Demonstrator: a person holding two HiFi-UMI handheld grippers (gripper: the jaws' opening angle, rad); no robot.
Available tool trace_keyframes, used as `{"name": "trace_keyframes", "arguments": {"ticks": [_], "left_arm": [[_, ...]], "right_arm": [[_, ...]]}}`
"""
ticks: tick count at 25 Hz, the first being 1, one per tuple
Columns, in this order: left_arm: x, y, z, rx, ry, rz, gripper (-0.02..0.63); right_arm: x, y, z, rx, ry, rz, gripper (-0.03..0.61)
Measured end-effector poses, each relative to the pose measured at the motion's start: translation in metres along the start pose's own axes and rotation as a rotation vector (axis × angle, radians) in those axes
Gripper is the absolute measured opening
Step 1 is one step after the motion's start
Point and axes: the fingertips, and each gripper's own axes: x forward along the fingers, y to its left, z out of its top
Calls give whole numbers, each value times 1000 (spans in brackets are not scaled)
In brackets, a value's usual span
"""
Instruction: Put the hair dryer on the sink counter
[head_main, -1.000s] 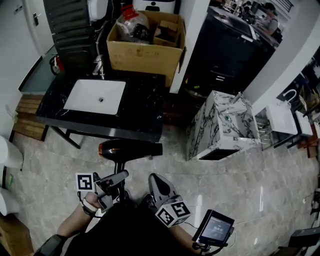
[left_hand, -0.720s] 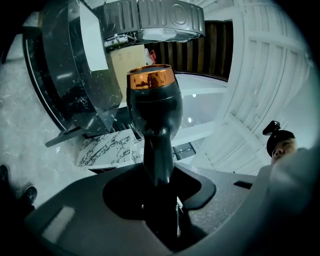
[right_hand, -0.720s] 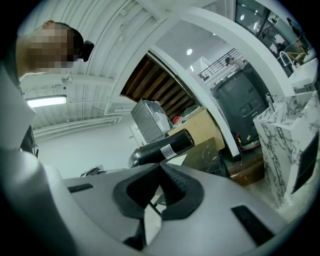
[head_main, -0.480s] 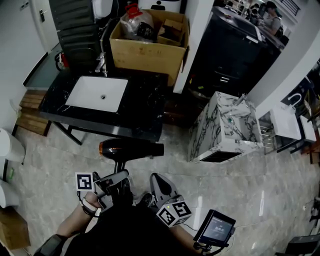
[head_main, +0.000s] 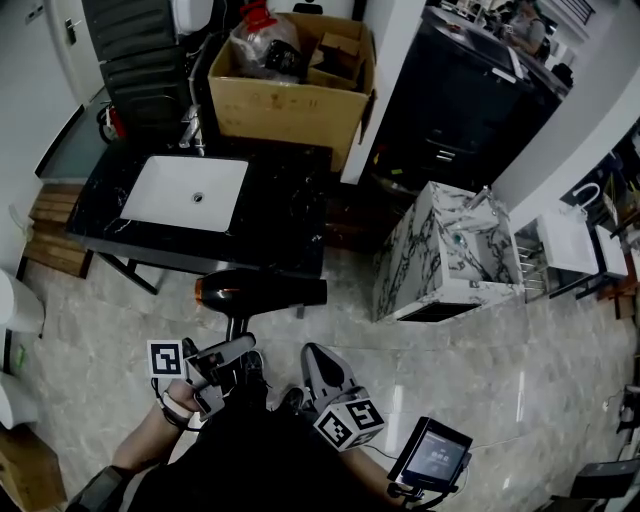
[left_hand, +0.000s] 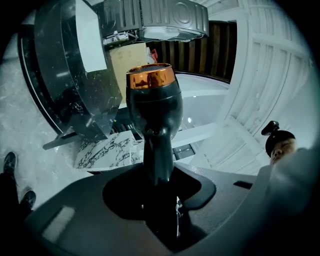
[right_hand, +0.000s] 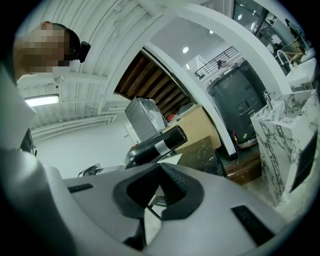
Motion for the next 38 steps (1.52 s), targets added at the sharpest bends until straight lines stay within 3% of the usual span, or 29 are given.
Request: {"name": "trace_keyframes", "arguments": {"ticks": [17, 23, 31, 38], "left_arm": [[8, 18, 122, 1, 95, -57, 147], [7, 30, 145, -12, 106, -51, 147], [22, 35, 168, -14, 90, -52, 147], [46, 26, 195, 11, 52, -46, 147]], "right_arm": [[115, -2, 21, -9, -34, -103, -5], [129, -6, 17, 5, -17, -151, -5], [155, -22, 10, 46, 14, -133, -5], [181, -41, 32, 46, 6, -78, -5]]}}
